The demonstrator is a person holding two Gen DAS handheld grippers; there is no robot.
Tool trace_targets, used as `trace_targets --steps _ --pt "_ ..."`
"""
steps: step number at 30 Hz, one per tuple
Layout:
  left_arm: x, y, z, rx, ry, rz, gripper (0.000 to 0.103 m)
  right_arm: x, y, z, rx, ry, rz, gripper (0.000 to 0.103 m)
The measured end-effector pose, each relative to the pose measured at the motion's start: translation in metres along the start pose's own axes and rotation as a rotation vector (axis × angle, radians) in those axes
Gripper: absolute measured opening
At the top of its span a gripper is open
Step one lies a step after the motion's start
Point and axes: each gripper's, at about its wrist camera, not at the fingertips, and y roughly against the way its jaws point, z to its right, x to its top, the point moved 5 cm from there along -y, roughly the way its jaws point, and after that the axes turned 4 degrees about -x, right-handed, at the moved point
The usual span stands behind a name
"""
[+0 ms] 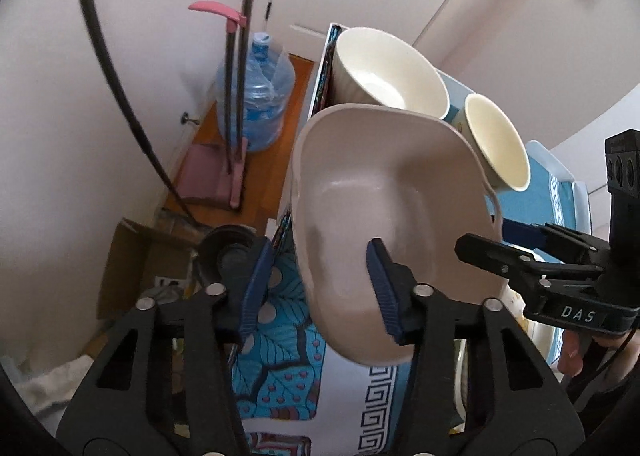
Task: Organize plates and bowls
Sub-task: 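Grasp the rim of the beige square bowl with both grippers, then lift the beige square bowl with both grippers and carry it onto the open cloth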
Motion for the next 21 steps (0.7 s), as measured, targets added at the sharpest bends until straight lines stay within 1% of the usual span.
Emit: trace_targets --steps 2,3,5,7,11,13,19,21 --pt "0.003 -0.006 0.000 -0.003 -0.005 -0.013 0.034 0.000 -0.005 -0.001 -0.001 -0.005 -0.007 0.046" --pt "0.003 -0.008 0.000 0.002 -0.010 -0.014 0.032 -0.001 -0.007 -0.001 0.001 -0.009 -0.010 0.044" --pt "0.005 -0.009 0.000 0.014 -0.025 -0.008 0.016 0.000 -0.012 -0.002 0.002 -0.012 -0.013 0.032" --pt "0.005 -0.010 0.002 0.030 -0.043 -0.007 0.015 0.001 -0.016 -0.004 0.001 -0.007 -0.019 0.024" --pt "0.005 -0.006 0.005 0.065 -0.075 0.009 0.013 0.001 -0.014 -0.001 -0.033 -0.001 -0.001 0.016" --pt "0.006 0.000 0.008 0.076 -0.087 0.028 0.013 0.001 -0.010 0.001 -0.033 -0.006 0.009 0.014" --pt "0.013 0.028 0.024 0.114 -0.129 0.104 0.013 0.000 0.007 -0.001 -0.038 0.009 0.057 0.013" --pt "0.015 0.039 0.031 0.119 -0.132 0.129 0.013 -0.004 0.020 -0.002 -0.029 0.014 0.083 0.013"
